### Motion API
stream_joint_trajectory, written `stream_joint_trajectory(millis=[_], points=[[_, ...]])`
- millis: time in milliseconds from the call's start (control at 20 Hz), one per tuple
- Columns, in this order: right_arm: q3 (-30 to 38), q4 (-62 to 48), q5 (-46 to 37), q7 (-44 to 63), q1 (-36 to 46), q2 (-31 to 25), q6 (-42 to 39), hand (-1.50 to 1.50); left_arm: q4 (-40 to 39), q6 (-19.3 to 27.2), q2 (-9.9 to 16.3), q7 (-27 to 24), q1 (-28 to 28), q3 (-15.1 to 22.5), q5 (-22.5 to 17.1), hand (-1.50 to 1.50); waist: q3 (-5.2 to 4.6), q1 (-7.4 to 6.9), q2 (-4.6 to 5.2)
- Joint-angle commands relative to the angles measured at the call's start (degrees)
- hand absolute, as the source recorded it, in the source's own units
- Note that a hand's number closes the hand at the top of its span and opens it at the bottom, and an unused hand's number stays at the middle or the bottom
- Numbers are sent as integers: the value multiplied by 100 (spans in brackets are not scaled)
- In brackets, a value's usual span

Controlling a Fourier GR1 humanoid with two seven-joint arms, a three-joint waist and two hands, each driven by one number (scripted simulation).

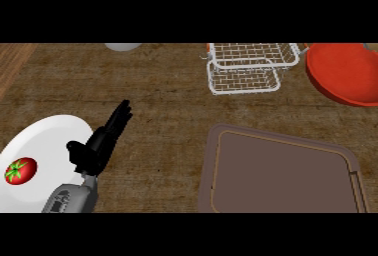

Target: Pick the can from the tray and place it in the tiered basket

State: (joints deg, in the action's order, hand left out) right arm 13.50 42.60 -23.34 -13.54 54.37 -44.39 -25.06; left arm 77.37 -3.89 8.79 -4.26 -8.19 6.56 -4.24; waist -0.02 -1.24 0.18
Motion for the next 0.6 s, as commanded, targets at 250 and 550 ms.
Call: stream_joint_trajectory(millis=[250, 550], points=[[-203, -580, -151, 1374, 1783, 860, 190, 150, -270, -108, -14, -171, -162, -117, 38, 0, -4, -29, 21], [-334, -1235, -350, 1715, 2367, 1492, 547, 150, -27, -45, -10, 154, -209, -120, 84, 0, -1, -81, 39]])
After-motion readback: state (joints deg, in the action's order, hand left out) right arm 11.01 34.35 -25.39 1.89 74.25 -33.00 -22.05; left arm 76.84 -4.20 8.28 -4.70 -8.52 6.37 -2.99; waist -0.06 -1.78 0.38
